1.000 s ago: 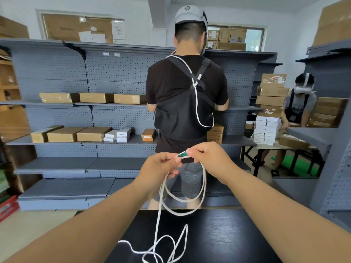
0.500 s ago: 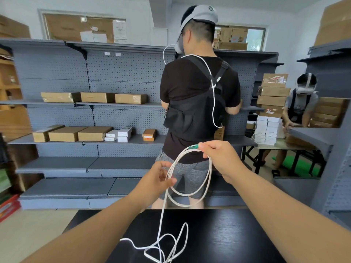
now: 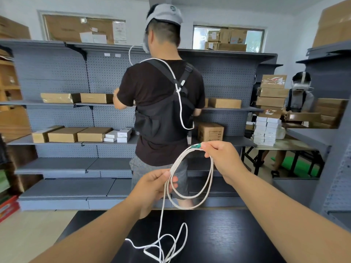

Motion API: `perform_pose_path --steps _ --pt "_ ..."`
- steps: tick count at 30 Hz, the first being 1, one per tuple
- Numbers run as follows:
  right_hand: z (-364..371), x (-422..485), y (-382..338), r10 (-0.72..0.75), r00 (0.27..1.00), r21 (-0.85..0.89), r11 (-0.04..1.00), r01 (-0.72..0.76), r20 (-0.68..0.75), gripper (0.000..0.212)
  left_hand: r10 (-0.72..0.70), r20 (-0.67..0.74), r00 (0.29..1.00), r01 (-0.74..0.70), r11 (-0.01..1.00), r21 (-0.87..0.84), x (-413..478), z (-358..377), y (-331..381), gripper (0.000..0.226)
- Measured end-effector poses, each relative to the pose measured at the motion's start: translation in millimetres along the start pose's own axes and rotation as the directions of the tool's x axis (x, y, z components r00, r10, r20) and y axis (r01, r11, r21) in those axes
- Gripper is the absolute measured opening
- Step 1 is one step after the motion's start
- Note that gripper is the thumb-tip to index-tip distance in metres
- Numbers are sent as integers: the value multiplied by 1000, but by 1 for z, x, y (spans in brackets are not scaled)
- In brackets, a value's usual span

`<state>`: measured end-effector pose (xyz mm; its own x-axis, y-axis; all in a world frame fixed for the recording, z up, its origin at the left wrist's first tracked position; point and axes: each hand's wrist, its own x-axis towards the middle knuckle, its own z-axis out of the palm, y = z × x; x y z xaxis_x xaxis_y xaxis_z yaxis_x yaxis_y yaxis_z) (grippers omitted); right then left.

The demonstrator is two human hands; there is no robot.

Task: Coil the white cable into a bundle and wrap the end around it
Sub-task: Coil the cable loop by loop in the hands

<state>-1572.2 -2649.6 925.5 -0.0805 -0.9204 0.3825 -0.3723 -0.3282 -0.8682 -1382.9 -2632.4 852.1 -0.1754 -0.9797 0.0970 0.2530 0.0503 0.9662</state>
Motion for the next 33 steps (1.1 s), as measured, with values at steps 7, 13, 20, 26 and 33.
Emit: perform_pose_path --steps 7,13,20,26,33 --pt "0 -1 9 30 996 67 997 -25 -80 18 -3 34 999 2 1000 1 1 -1 -1 16" --pt "5 -2 20 124 986 156 982 -106 -112 15 100 -61 993 -87 977 197 10 -7 11 17" --pt "8 -2 37 348 937 326 882 -340 34 24 377 -25 926 -252 665 703 18 -4 49 17" --pt "4 2 46 428 876 310 821 -479 221 24 395 101 913 -273 408 871 26 -1 76 20" --pt "-5 8 25 52 992 -269 963 -18 118 27 312 199 929 -274 219 936 27 2 86 24"
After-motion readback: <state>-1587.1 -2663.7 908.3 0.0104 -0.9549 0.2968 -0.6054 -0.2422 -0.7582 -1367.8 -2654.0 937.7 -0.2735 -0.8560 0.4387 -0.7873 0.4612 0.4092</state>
